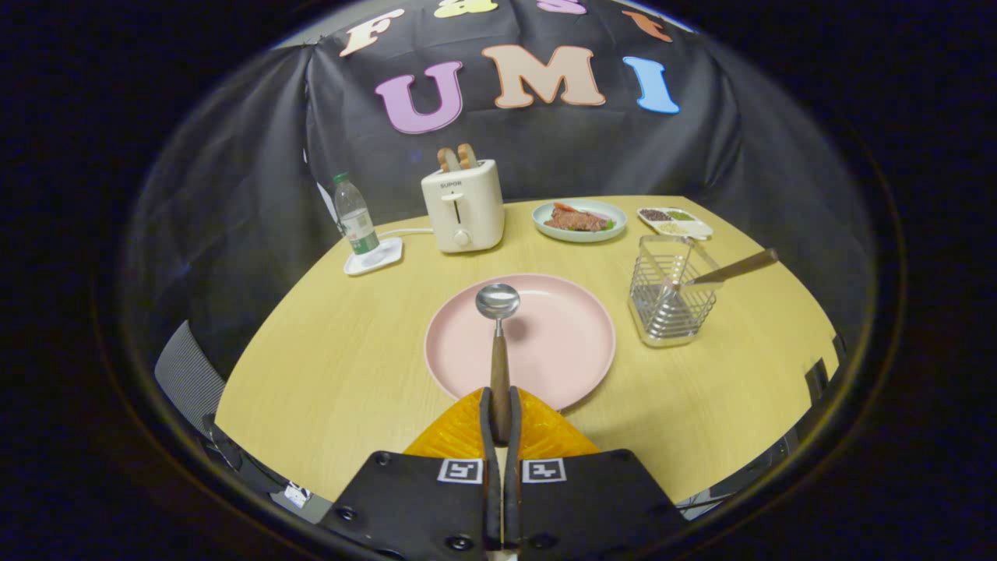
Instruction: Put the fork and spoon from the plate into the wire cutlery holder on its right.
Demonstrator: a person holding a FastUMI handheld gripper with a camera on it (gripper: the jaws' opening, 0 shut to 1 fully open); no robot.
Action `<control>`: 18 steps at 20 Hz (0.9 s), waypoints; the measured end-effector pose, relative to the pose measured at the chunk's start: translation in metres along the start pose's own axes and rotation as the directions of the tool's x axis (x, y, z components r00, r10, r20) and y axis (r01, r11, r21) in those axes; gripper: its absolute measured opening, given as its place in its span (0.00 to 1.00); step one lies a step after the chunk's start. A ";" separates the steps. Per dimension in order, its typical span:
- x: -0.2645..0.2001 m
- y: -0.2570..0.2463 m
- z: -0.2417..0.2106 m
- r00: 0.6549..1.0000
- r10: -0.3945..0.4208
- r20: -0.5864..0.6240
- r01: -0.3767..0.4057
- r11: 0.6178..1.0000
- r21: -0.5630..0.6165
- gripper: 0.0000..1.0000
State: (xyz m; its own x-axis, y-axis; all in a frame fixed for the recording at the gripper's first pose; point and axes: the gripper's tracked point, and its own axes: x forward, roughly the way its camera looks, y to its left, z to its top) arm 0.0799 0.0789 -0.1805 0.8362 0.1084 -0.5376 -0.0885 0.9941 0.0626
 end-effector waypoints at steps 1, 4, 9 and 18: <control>-0.005 -0.005 0.010 1.000 -0.001 0.013 0.001 1.000 0.000 0.04; -0.017 -0.028 0.035 0.999 -0.019 0.036 0.018 1.000 0.016 0.05; -0.035 -0.084 0.061 0.997 -0.073 0.036 0.071 0.996 0.052 0.05; -0.033 -0.155 0.054 0.981 -0.156 -0.112 0.163 0.985 0.057 0.04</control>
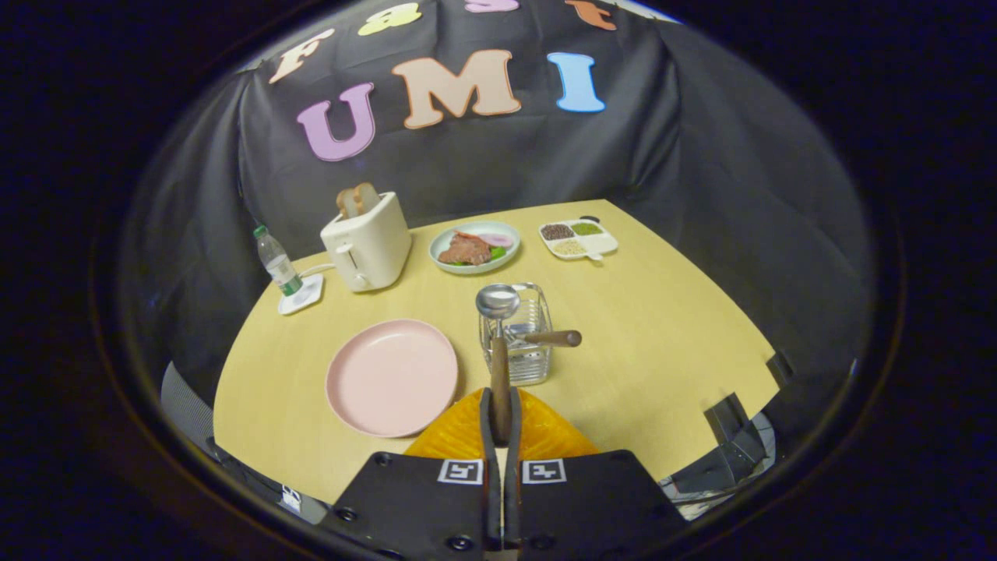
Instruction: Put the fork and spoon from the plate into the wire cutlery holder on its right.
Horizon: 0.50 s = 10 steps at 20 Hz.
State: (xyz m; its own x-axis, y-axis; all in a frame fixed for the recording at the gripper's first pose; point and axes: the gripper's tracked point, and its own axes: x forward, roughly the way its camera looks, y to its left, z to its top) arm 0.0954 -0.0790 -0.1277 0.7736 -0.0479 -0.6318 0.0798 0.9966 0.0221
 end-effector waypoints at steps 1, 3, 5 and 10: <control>0.002 -0.002 -0.001 1.000 0.000 -0.029 0.000 1.000 -0.012 0.04; 0.004 -0.006 -0.004 0.996 0.001 -0.091 -0.005 0.999 -0.034 0.04; 0.007 -0.006 -0.006 0.987 0.010 -0.162 -0.013 1.000 -0.020 0.04; 0.015 -0.009 0.009 0.962 -0.002 -0.275 -0.008 0.999 -0.033 0.05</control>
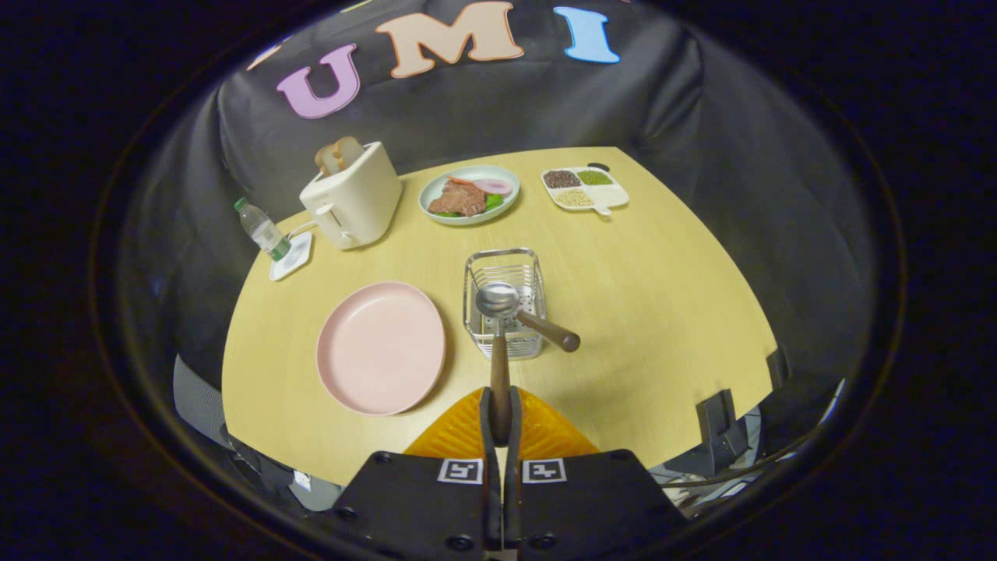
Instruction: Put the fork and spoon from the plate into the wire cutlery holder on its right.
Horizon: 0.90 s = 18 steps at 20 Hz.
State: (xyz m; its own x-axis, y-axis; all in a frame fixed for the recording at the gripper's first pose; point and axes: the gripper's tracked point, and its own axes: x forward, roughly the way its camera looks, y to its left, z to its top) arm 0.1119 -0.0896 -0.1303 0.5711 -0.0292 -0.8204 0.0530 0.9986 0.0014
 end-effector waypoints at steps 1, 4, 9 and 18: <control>0.001 0.000 0.001 1.000 -0.003 -0.025 0.003 1.000 -0.011 0.05; 0.002 0.002 0.009 0.996 -0.012 -0.093 0.009 0.999 -0.037 0.05; 0.008 0.004 0.017 0.985 -0.040 -0.170 0.021 0.993 -0.117 0.07; 0.006 0.014 0.031 0.992 0.017 -0.127 -0.026 0.997 -0.070 0.64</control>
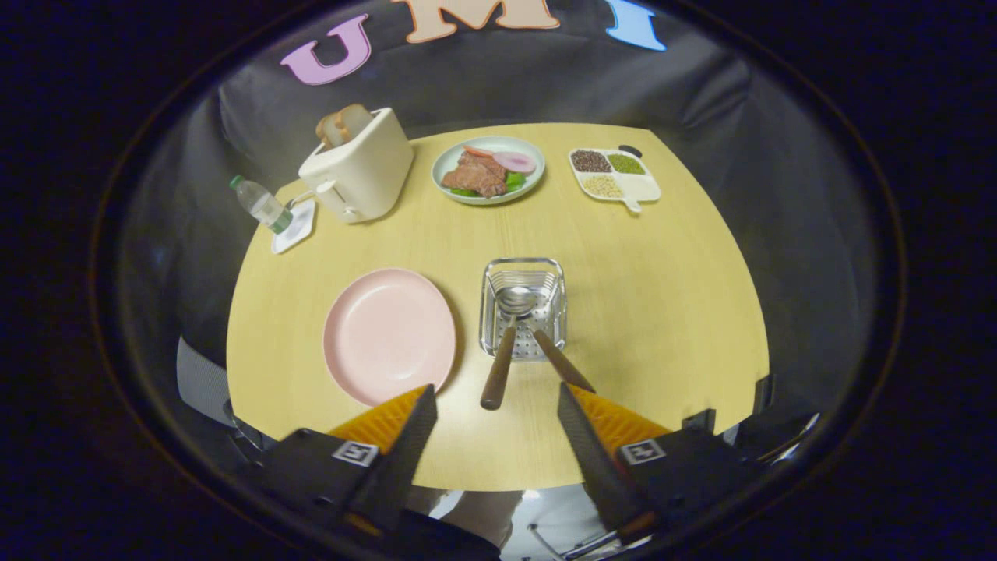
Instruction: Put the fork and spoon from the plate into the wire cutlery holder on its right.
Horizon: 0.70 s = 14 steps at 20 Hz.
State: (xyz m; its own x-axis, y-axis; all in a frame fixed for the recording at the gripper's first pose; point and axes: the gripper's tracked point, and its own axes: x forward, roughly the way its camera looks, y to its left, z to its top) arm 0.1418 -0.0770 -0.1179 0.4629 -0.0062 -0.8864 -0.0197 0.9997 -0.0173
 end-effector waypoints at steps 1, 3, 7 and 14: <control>-0.003 -0.001 0.002 1.000 0.000 0.016 0.000 1.000 0.006 0.76; -0.009 0.002 0.006 0.999 0.026 0.045 -0.028 0.999 0.031 1.00; -0.027 0.007 0.018 0.987 0.082 0.136 -0.091 0.994 0.059 1.00; -0.071 0.015 0.030 0.932 0.109 0.345 -0.118 0.993 0.005 1.00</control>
State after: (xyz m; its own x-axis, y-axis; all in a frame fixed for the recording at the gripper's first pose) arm 0.1351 -0.0612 -0.0415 0.7354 0.1116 -0.6684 -0.0696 0.9936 0.0893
